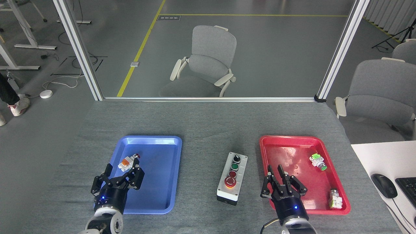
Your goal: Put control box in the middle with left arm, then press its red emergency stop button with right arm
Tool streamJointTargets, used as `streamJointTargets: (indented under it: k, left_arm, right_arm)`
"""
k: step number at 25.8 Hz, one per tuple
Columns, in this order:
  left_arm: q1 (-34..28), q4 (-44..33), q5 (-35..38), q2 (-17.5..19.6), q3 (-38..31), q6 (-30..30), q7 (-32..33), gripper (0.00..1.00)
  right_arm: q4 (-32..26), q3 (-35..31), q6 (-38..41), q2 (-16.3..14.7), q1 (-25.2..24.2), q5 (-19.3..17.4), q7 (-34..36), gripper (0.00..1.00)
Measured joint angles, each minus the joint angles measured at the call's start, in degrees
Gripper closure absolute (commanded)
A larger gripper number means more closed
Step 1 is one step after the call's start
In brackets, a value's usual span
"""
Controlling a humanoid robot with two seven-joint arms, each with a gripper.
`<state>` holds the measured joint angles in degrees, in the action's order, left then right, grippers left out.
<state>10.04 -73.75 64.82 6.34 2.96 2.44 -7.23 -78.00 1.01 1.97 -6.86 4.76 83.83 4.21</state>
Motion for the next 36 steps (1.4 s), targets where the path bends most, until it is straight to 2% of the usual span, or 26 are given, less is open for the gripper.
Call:
streamJointTargets:
  k: [8,15,24,36]
  left_arm:
    - [0.04,0.14,-0.38,-0.23,-0.23,0.0,0.04,0.01]
    - [0.07,0.18,-0.4,-0.23,-0.23,0.0,0.05,0.01]
    - [0.07,0.18,-0.4,-0.2,-0.23,0.03,0.05,0.01]
    - [0.07,0.18,-0.4,-0.2,-0.24,0.05,0.05,0.01]
  right_arm:
    - [-0.34,-7.58,-0.18,-3.52,-0.43,-0.83,-0.13,0.03]
    - [-1.57,-10.14,-0.03,-4.35,-1.19,-3.74,-0.65,0.02]
    - [-2.59,-9.53,0.58,-4.44,-2.01,-4.44,-0.89,0.02]
    - [-4.81,-3.95,0.92,-4.04,-2.38,-4.47,-0.74,0.02]
